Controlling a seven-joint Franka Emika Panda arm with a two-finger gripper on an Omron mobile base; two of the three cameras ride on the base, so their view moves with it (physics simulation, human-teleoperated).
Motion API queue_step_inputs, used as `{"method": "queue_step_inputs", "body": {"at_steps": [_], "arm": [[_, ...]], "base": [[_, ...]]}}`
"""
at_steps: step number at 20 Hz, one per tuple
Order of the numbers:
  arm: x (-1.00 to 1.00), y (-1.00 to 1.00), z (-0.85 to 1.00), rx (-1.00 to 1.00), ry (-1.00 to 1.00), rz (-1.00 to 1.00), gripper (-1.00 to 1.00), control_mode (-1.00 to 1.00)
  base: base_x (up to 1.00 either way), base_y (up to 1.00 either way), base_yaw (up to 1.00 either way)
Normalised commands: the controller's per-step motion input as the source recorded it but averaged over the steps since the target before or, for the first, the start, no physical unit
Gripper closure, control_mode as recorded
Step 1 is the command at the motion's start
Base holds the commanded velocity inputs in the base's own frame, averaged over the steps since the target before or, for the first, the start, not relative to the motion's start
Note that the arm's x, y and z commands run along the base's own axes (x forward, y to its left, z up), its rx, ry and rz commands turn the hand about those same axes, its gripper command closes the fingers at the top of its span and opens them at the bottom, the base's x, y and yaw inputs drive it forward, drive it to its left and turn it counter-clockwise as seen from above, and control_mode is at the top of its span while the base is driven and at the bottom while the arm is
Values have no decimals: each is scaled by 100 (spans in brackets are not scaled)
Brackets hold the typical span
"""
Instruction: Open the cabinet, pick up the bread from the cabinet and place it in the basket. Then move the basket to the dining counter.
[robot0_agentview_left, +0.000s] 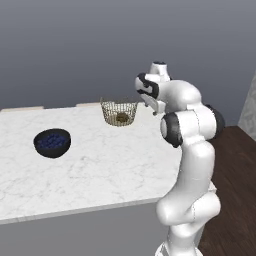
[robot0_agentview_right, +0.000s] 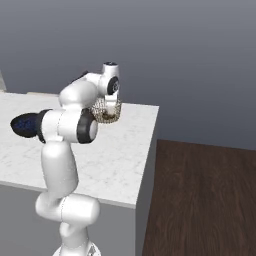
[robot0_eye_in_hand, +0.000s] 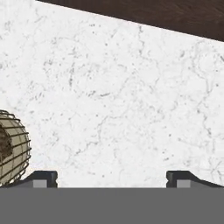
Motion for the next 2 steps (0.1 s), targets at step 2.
{"method": "queue_step_inputs", "body": {"at_steps": [2], "arm": [[-100, 0, 0, 0, -30, -4, -100, -100]], "base": [[0, 0, 0]]}}
